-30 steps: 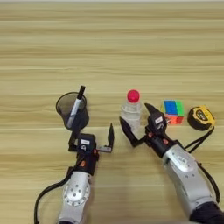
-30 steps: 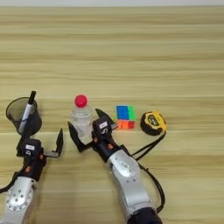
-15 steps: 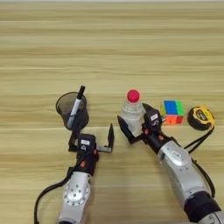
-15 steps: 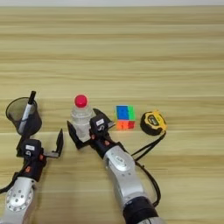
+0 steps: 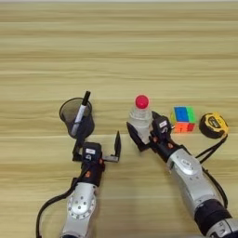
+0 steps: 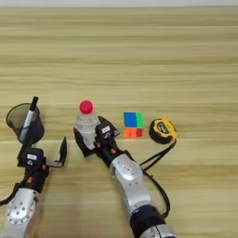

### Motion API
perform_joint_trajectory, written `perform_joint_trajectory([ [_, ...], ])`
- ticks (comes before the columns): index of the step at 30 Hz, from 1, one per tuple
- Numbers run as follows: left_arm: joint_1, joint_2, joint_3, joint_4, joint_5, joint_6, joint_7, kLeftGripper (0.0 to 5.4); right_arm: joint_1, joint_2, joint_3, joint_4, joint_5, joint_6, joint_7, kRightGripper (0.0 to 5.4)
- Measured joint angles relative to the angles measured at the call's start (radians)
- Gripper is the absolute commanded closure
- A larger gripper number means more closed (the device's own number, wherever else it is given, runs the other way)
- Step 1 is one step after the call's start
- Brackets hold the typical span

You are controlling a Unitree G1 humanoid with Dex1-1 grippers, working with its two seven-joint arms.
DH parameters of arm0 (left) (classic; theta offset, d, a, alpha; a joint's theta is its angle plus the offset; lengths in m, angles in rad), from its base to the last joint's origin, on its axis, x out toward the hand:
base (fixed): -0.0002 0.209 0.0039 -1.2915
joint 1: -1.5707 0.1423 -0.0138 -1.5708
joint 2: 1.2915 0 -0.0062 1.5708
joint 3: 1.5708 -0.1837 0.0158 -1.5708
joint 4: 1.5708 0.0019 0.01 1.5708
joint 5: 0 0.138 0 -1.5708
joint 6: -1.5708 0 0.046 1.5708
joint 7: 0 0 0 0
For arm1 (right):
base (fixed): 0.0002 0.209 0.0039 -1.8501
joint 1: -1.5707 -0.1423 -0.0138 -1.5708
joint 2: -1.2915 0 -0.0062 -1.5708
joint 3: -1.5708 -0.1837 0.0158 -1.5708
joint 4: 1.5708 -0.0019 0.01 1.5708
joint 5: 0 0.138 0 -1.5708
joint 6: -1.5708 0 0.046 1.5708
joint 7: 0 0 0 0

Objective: Move the objects on the table

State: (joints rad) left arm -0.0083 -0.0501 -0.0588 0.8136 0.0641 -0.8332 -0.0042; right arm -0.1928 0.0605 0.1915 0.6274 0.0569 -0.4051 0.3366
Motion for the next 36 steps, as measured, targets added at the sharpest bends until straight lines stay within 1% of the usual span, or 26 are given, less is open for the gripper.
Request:
perform_joint_trajectory([
  [3,0.000,0.000,0.000,0.000,0.000,0.000,0.000,0.00,0.000,0.000,0.005,-0.002,0.001,0.000,0.010,1.55],
  [10,0.000,0.000,0.000,0.000,0.000,-0.001,0.000,0.00,0.005,0.000,0.009,-0.013,0.003,0.003,0.018,2.09],
  [16,0.000,0.000,0.000,0.003,0.000,-0.001,0.001,0.00,0.017,-0.001,0.016,-0.028,0.002,0.004,0.018,2.25],
  [20,0.000,0.000,0.000,0.006,0.000,-0.001,0.001,0.00,0.032,-0.002,0.017,-0.063,0.000,0.005,0.005,2.25],
  [24,-0.001,0.000,0.000,0.010,0.000,-0.002,0.002,0.00,0.065,-0.003,0.015,-0.167,-0.010,0.021,-0.025,2.26],
  [27,-0.003,0.000,0.000,0.013,0.000,-0.002,0.003,0.00,0.097,-0.008,0.003,-0.300,-0.011,0.055,-0.047,2.27],
  [28,-0.004,0.000,0.000,0.015,0.000,-0.002,0.004,0.00,0.109,-0.015,-0.008,-0.370,-0.011,0.076,-0.058,2.27],
  [29,-0.004,0.000,0.000,0.015,0.000,-0.002,0.004,0.00,0.110,-0.017,-0.012,-0.383,-0.011,0.078,-0.063,2.27],
  [30,-0.004,0.000,0.000,0.016,0.000,-0.002,0.005,0.00,0.124,-0.030,-0.038,-0.452,-0.009,0.109,-0.076,2.27],
  [33,-0.006,0.000,-0.001,0.019,0.000,-0.003,0.009,0.00,0.154,-0.068,-0.094,-0.549,-0.001,0.159,-0.108,2.27],
  [35,-0.007,0.000,-0.001,0.022,0.000,-0.003,0.011,0.00,0.168,-0.095,-0.156,-0.591,0.002,0.186,-0.146,2.27],
  [36,-0.007,0.000,-0.002,0.023,0.000,-0.003,0.012,0.00,0.172,-0.112,-0.199,-0.605,0.007,0.201,-0.166,2.27],
])
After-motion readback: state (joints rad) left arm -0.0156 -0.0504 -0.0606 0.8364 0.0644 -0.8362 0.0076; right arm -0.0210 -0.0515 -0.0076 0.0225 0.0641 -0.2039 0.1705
